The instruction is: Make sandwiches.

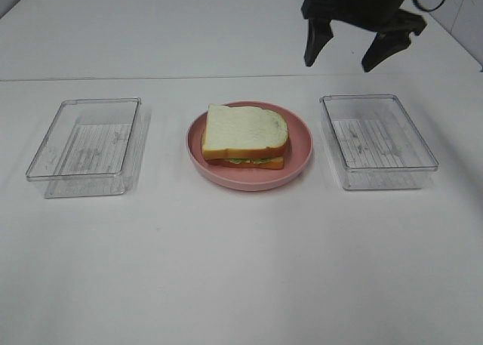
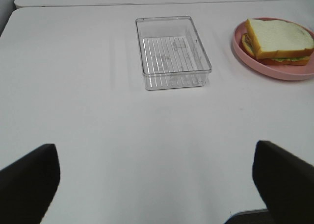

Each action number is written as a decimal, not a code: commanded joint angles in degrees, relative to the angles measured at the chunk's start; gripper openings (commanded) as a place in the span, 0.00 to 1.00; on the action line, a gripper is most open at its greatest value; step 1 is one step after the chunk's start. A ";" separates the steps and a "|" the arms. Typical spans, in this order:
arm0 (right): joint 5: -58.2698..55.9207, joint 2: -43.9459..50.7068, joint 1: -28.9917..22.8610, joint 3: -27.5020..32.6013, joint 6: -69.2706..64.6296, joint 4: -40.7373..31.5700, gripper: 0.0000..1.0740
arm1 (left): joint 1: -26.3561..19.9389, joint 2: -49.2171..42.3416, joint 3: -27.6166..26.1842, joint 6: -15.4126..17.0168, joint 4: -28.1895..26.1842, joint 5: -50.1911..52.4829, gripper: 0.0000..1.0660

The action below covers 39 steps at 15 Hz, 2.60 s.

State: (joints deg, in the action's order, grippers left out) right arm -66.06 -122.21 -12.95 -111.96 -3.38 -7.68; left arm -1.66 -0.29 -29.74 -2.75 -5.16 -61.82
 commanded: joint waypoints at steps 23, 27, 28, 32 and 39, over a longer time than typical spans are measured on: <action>2.41 106.57 9.63 75.23 -2.01 12.20 0.79 | -0.23 -1.15 0.17 0.40 -0.97 0.52 0.94; 1.09 121.47 9.63 81.88 -1.78 12.66 0.79 | -0.23 -1.15 0.17 0.40 -1.03 0.52 0.94; 1.15 124.39 9.63 84.57 -1.78 12.66 0.79 | -0.23 -1.15 0.17 0.40 -1.03 0.52 0.94; 2.69 123.76 9.57 85.83 -1.60 12.49 0.79 | -0.23 -1.15 0.17 0.40 -1.20 0.52 0.94; 2.69 123.82 9.74 85.83 -2.23 11.80 0.79 | -0.23 -0.92 0.17 0.40 -1.20 0.52 0.94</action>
State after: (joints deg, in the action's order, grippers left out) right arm -63.71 0.23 -3.38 -26.30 -5.16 4.35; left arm -1.66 -0.29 -29.74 -2.75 -5.61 -61.82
